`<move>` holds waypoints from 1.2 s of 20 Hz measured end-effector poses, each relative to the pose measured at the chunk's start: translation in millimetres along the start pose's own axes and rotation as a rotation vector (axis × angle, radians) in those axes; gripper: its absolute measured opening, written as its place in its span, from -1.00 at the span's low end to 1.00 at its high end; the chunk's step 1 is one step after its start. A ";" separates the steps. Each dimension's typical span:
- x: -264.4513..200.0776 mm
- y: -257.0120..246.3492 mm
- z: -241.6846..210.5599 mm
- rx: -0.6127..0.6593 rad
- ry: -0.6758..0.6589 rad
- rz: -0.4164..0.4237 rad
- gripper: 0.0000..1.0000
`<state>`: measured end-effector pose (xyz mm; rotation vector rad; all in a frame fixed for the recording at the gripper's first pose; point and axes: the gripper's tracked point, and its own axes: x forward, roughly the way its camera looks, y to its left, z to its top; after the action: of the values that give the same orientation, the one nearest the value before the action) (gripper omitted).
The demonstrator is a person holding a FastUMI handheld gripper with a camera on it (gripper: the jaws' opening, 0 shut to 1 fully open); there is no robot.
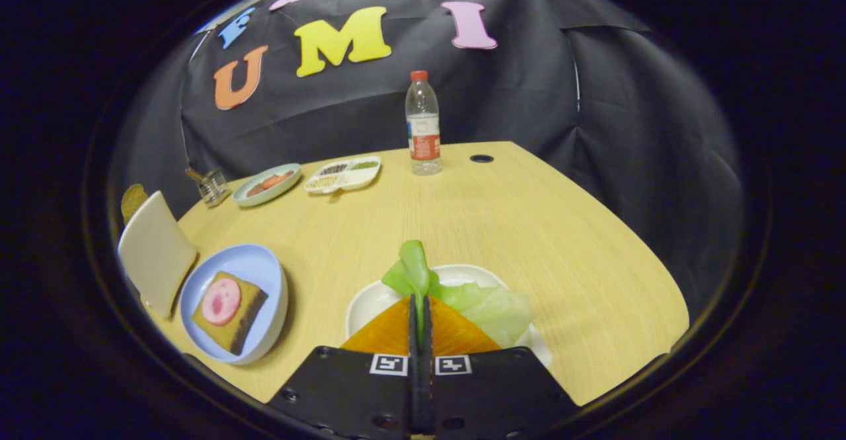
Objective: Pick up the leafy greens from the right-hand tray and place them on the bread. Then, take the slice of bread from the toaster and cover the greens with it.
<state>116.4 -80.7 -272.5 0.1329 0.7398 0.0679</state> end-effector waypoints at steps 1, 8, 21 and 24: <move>-5.4 4.4 4.0 0.003 -0.017 0.005 -0.99; -43.3 74.9 33.0 -0.057 -0.135 0.034 -0.99; -22.8 230.1 -26.5 -0.113 -0.055 0.140 -0.99; -19.0 242.5 -31.2 -0.084 -0.058 0.141 -0.99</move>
<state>77.8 160.1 -247.6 0.1063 0.6682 0.2288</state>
